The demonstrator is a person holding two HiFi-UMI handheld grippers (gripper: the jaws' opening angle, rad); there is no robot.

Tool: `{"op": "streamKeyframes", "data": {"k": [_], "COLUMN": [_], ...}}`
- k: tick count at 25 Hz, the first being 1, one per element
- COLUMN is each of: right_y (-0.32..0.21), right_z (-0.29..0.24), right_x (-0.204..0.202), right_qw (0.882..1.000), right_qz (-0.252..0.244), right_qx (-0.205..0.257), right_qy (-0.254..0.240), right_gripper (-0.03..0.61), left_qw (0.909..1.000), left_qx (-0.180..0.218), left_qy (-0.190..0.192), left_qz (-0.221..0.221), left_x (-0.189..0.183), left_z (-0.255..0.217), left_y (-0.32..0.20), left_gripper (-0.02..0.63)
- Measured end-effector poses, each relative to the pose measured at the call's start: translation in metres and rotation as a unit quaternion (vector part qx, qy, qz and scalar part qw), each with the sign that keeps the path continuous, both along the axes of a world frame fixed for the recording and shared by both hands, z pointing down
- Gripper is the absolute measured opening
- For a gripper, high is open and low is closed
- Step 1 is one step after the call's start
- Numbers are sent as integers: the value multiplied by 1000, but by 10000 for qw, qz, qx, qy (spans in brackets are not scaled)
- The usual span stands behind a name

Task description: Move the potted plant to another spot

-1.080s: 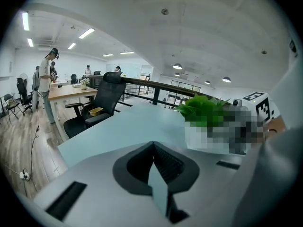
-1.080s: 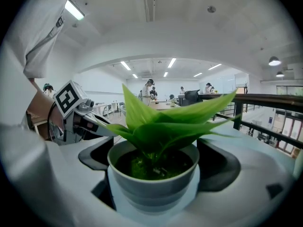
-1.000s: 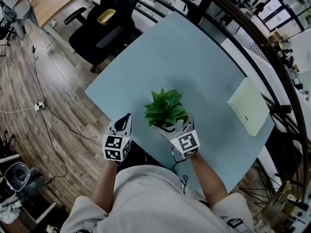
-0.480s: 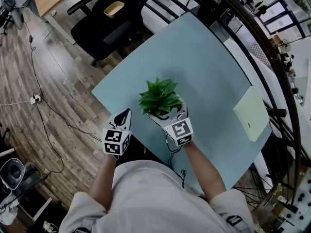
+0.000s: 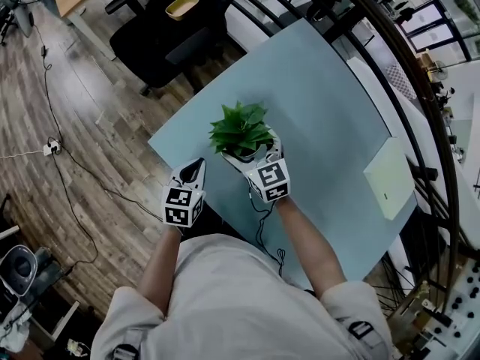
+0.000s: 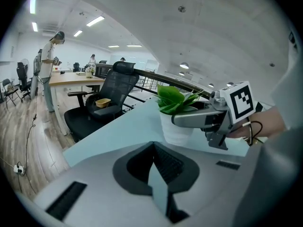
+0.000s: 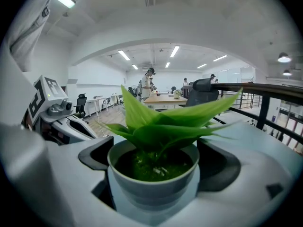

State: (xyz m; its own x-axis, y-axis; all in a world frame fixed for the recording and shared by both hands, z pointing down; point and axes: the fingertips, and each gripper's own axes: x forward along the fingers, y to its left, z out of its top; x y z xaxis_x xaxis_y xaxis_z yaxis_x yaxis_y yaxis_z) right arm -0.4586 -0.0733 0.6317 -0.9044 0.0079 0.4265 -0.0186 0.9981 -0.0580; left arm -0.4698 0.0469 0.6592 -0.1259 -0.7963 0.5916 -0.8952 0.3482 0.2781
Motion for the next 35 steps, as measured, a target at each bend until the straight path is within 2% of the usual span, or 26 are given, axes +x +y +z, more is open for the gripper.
{"op": "streamKeyframes", "data": {"k": [14, 23, 35], "right_y": [-21, -20, -18], "right_z": [9, 25, 27], "right_x": [-41, -37, -20], "right_qw": [9990, 9977, 9972], "right_qz": [435, 662, 727], "right_qx": [97, 8, -69], "right_qy": [26, 160, 137], "right_gripper": [546, 546, 549], "left_qw": [9987, 9958, 9935], "left_qx": [-161, -217, -272], "left_qy": [-96, -78, -30], "left_qz": [476, 881, 1104], "left_x": [-46, -44, -21], "left_z": [7, 11, 16], "left_y": [-12, -19, -25], "left_gripper": [12, 12, 12]}}
